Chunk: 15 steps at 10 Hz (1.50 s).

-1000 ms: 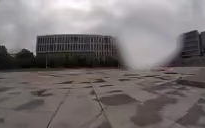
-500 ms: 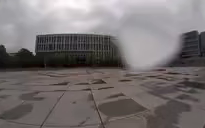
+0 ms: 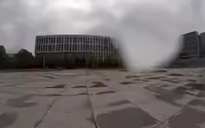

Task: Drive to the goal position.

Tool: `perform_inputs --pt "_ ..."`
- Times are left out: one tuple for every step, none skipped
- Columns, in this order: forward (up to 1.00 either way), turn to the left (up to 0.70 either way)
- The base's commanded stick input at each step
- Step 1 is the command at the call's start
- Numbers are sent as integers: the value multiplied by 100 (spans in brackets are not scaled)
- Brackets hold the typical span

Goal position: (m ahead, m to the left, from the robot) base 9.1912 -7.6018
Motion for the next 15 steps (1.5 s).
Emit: perform_inputs --pt "70 0" --pt "70 0" --pt "70 0" --pt "70 0" --pt "70 -1" --pt "70 -8" --pt "70 -25" --pt "70 -35" --pt "70 -35" --pt "70 -35" --pt "70 -35" --pt "70 -35" --pt "70 -35" --pt "70 -34" --pt "70 -13"
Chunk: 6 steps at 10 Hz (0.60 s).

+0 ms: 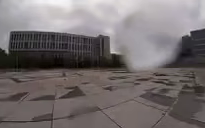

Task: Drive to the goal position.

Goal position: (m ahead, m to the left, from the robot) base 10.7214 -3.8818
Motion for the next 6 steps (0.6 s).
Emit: perform_inputs --pt "70 0" --pt "70 0" --pt "70 0" --pt "70 0" --pt "70 0" --pt "70 0"
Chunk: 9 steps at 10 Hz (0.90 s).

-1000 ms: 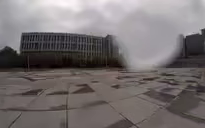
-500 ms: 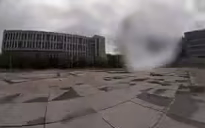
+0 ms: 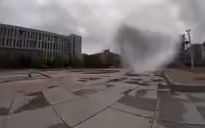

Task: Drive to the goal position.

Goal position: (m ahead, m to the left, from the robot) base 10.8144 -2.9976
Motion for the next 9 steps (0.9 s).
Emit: perform_inputs --pt "70 0" --pt "70 0" --pt "70 0" --pt "70 0" --pt "70 0" --pt "70 0" --pt "70 -3" --pt "70 -16" --pt "70 -30"
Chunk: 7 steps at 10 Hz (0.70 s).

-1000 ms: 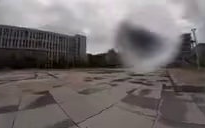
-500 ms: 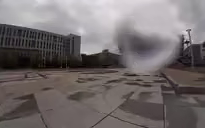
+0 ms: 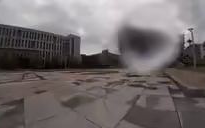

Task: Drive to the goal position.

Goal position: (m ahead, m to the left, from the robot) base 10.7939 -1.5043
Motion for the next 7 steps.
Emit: perform_inputs --pt "70 -34" --pt "70 -25" --pt "70 -11" --pt "70 -2" --pt "70 0" --pt "70 0" --pt "70 0"
